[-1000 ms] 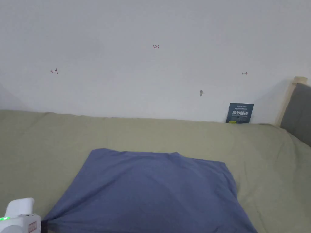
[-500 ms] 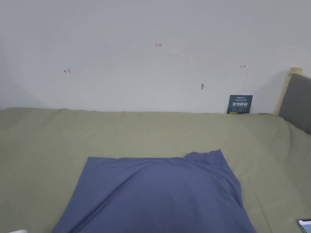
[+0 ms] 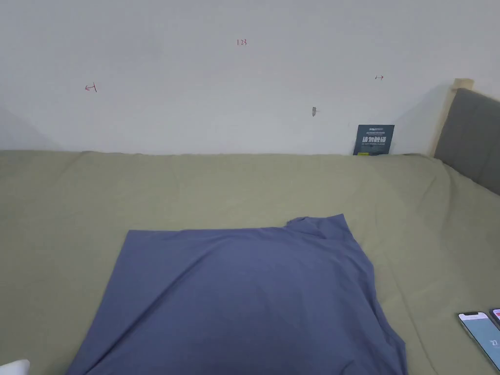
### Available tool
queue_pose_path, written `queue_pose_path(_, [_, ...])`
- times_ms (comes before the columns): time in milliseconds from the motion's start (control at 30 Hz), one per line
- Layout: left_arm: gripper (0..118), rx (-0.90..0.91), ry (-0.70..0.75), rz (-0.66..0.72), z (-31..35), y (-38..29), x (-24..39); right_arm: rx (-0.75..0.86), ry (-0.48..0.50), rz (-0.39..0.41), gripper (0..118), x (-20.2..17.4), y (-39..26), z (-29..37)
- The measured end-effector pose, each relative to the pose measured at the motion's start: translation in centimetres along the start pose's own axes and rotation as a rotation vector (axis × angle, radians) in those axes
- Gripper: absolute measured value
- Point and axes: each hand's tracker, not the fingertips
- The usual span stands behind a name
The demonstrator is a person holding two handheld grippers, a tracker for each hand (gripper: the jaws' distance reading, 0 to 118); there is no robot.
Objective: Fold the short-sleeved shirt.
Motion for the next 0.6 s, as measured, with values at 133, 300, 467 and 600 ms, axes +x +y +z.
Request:
queue_pose_path(133, [55,0.013,-0.011,0.025,-0.2,-0.2,-0.5,0.000,-0.020,-0.029,79,-0.2,0.6,0.9])
queue_pose_path(300, [118,0.059,0.017,0.040,2.3,-0.9,-1.0,0.051,-0.037,-0.082,118,0.8,0.9,2.6])
queue_pose_path(467, [111,0.079,-0.016,0.053,5.7,-1.1,-2.0,0.096,0.025,-0.060,110,-1.3,2.9,5.0])
queue_pose_path(600, [1,0.077,-0.025,0.018,6.6,-2.5,-1.5,0.148,-0.007,-0.066,0,-1.1,2.9,4.1])
